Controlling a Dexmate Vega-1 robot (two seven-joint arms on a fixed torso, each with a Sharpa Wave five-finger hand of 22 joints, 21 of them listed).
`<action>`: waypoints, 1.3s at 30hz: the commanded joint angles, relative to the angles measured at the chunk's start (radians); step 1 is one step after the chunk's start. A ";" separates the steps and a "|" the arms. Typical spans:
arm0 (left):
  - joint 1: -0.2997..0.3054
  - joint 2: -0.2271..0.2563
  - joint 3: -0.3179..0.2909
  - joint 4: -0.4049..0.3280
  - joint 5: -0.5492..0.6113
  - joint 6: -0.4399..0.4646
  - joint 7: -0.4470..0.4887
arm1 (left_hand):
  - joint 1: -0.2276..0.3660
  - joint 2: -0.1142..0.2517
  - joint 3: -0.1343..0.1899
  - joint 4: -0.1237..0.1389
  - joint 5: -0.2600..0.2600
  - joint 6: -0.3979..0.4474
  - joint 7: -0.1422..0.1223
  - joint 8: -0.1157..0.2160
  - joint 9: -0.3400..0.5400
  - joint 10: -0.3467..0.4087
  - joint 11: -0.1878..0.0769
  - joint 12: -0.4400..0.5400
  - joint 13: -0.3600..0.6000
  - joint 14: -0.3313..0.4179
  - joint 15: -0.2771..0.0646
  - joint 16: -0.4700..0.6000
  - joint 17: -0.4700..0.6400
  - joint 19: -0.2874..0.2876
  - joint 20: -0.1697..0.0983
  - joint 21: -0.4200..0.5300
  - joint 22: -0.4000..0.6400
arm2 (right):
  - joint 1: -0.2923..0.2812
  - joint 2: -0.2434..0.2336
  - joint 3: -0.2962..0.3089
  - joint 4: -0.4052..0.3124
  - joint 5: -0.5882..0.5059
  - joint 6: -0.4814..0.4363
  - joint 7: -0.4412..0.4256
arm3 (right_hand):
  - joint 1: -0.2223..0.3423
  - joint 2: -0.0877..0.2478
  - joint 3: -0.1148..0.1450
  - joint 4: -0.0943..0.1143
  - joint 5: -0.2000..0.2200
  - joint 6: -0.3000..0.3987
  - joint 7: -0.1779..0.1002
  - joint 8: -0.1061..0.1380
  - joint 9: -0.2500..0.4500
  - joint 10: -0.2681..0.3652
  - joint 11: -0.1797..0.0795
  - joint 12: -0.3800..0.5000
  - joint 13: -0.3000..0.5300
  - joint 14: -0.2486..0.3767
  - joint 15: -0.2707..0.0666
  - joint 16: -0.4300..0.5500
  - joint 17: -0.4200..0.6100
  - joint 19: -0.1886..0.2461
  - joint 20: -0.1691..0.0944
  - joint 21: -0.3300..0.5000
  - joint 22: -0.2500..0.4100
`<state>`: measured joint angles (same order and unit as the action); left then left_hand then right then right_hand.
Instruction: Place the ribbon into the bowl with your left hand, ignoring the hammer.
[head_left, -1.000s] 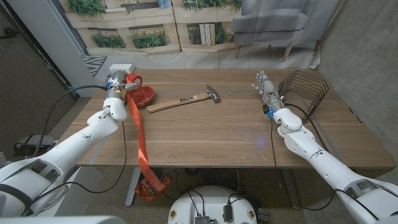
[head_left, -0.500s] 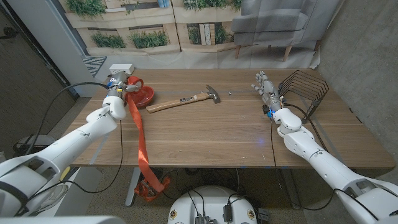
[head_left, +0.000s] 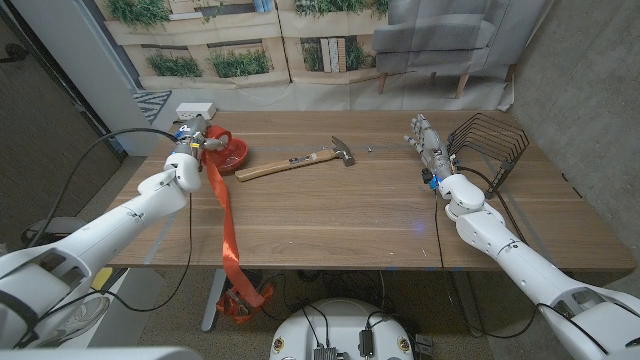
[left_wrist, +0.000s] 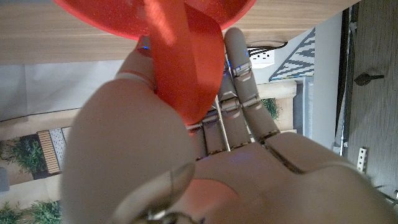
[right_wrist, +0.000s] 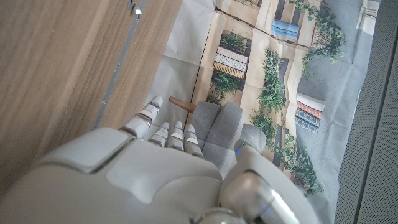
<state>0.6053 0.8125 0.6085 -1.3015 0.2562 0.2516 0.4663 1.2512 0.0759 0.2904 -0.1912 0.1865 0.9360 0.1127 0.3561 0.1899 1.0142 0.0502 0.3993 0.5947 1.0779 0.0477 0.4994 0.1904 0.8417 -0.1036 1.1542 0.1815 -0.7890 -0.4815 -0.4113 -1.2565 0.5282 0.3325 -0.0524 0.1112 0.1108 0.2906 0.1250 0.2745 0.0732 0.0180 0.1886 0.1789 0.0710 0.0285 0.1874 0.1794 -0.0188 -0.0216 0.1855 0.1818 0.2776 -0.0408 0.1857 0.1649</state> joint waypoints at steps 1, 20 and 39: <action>-0.014 0.019 0.046 -0.017 0.107 0.042 -0.021 | 0.024 0.013 0.079 0.037 0.008 0.141 -0.034 0.020 0.056 0.118 -0.114 -0.002 0.055 0.243 -0.275 0.006 0.402 -0.005 -0.063 0.007 0.002 | -0.007 -0.002 0.002 -0.005 0.001 0.000 -0.003 | -0.006 0.003 0.005 -0.001 -0.004 0.001 0.000 0.002 0.006 0.005 -0.006 0.003 0.005 0.007 -0.002 0.004 0.002 0.008 -0.001 0.004 0.004; -0.025 0.033 0.067 -0.058 0.149 0.128 -0.137 | 0.019 0.013 0.086 0.041 0.007 0.133 -0.048 0.002 0.050 0.111 -0.126 -0.031 0.037 0.228 -0.277 -0.022 0.380 -0.022 -0.063 0.010 0.000 | -0.012 -0.006 0.004 -0.014 0.000 0.005 -0.003 | -0.007 0.003 0.005 -0.001 -0.004 0.000 -0.001 0.002 0.006 0.004 -0.007 0.003 0.005 0.007 -0.002 0.004 0.002 0.007 -0.001 0.004 0.004; -0.038 0.046 0.101 -0.076 0.213 0.172 -0.182 | -0.013 0.011 0.095 0.051 0.005 0.052 -0.070 -0.063 0.042 0.048 -0.134 -0.117 -0.031 0.144 -0.279 -0.150 0.255 -0.079 -0.047 -0.003 -0.004 | -0.016 -0.008 0.004 -0.025 -0.003 0.001 -0.008 | -0.007 0.002 0.005 -0.001 -0.004 -0.001 0.001 0.002 0.006 0.005 -0.006 0.003 0.005 0.006 -0.002 0.004 0.002 0.008 -0.001 0.004 0.004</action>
<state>0.5734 0.8487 0.6914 -1.3625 0.4314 0.3955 0.3139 1.2518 0.0753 0.2904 -0.1912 0.1885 0.9468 0.1083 0.3065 0.2193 1.0007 0.0003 0.2998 0.5759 1.0507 0.0167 0.3766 0.4515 0.7774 -0.0891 1.1582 0.1766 -0.8043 -0.4881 -0.4072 -1.2776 0.5280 0.3358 -0.0593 0.1112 0.1108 0.2904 0.1250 0.2745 0.0733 0.0180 0.1886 0.1789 0.0710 0.0284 0.1874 0.1794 -0.0188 -0.0216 0.1855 0.1818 0.2776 -0.0408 0.1857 0.1649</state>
